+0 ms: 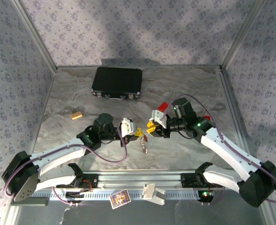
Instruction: Put the keys on the keyring
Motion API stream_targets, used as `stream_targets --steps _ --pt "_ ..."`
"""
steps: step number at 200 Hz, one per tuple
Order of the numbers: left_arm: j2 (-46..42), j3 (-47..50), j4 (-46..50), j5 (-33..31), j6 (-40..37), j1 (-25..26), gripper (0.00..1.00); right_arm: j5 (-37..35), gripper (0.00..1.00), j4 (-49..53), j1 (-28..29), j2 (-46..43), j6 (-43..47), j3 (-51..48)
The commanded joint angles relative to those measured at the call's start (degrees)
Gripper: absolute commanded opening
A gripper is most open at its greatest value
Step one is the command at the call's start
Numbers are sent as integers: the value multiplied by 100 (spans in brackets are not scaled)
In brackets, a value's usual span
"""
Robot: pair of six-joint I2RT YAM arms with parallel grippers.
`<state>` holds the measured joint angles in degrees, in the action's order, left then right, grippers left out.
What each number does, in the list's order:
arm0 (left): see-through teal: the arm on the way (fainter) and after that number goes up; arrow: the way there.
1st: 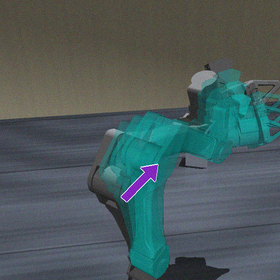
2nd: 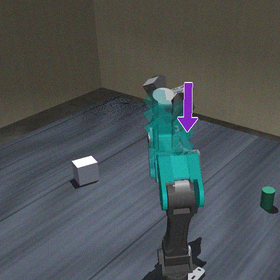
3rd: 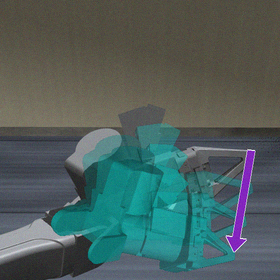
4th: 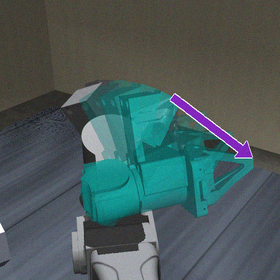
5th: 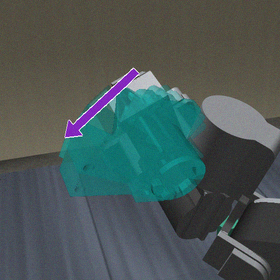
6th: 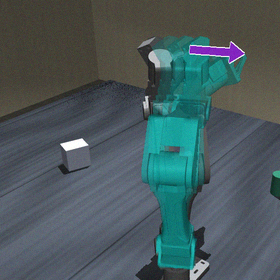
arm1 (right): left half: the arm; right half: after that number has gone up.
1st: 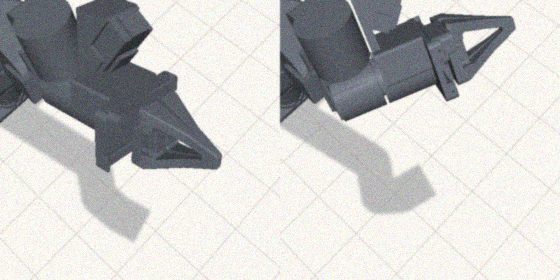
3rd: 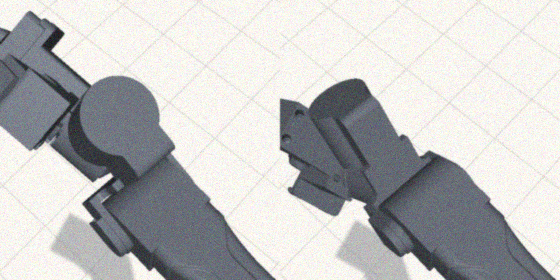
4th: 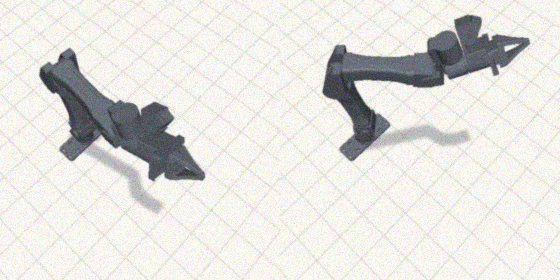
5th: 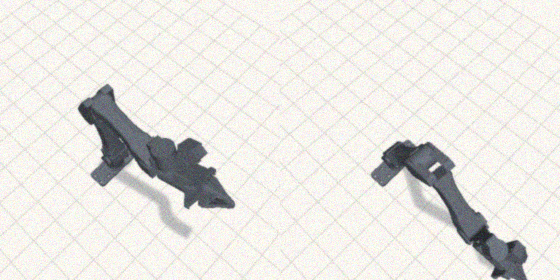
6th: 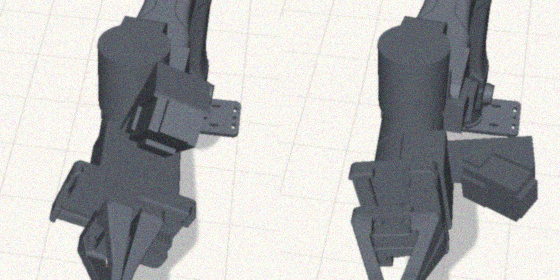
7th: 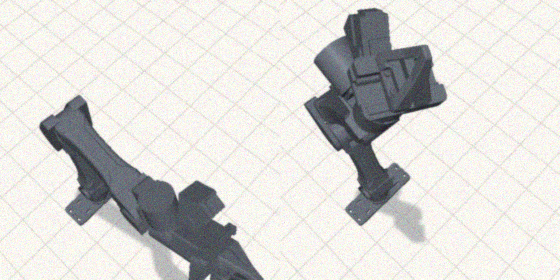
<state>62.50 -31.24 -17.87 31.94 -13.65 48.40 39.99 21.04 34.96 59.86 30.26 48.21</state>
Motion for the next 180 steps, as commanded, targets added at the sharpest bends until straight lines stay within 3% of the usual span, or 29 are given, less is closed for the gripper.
stream_targets --steps 1,55,128,153,180 --pt "-120 198 -904 145 263 25 0 309 28 -427 -8 -79 -514 -212" --pt "-106 319 -1108 83 354 28 0 187 32 -478 -16 -190 -935 -568" --pt "-98 312 -1183 140 345 25 0 294 30 -602 -8 58 -1093 -529" --pt "-141 302 -1141 163 346 29 0 445 27 -625 2 139 -1098 -477" --pt "-168 313 -1131 145 311 25 0 523 17 -602 1 158 -1054 -449"
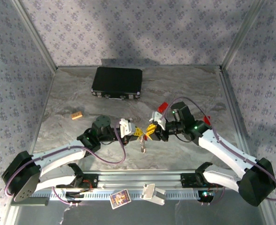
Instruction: Put the keys on the keyring
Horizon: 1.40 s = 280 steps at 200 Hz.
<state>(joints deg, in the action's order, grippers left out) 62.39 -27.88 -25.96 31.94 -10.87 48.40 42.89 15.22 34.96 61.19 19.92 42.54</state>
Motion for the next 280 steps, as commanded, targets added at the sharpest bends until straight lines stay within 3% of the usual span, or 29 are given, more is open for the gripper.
stream_targets --steps 1,48,129,157,197,241,280 --pt "-157 -24 -322 145 38 27 0 234 17 -20 2 29 -22 116" --pt "-199 -42 -340 176 41 28 0 368 0 69 -41 119 45 140" --pt "-298 -121 -151 37 -114 110 0 395 0 24 -83 347 91 187" --pt "-263 -82 -129 31 -117 119 0 261 21 -123 -98 -38 104 40" --pt "-192 -66 -220 63 -82 126 0 384 28 -197 -17 -187 200 6" --pt "-157 -104 -237 74 -64 121 0 439 26 -279 75 -11 180 51" --pt "-150 -105 -272 102 -46 122 0 404 16 -359 116 68 169 65"
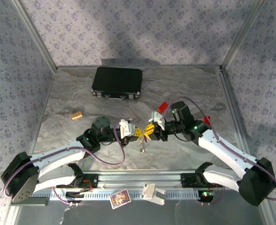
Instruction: Put the keys on the keyring
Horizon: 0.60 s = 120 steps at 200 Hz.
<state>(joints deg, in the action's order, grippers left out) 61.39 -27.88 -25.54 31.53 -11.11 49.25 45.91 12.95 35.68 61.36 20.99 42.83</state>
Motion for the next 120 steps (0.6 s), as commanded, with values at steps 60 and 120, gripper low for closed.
stream_targets --steps 60,120 --pt "-47 -217 6 -155 22 33 19 -126 0 260 77 34 278 249" --pt "20 -768 1277 -294 -272 34 21 -937 0 1706 397 256 1101 1017"
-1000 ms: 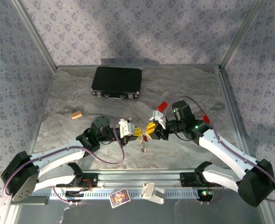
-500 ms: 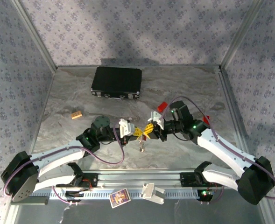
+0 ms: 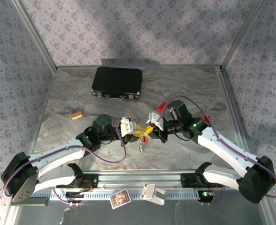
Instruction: Put the keys on the keyring
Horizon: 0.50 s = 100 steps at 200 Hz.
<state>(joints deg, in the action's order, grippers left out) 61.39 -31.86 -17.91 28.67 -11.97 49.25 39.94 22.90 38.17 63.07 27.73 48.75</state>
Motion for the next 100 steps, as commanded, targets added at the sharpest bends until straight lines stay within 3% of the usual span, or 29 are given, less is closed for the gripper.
stream_targets --steps 1,31,100 --pt "17 -376 520 -14 -189 33 21 -352 0 727 156 89 432 438" --pt "98 -503 836 -2 -370 40 14 -667 0 979 332 169 584 698" --pt "150 -581 1038 128 -473 39 16 -699 0 1008 436 205 576 838"
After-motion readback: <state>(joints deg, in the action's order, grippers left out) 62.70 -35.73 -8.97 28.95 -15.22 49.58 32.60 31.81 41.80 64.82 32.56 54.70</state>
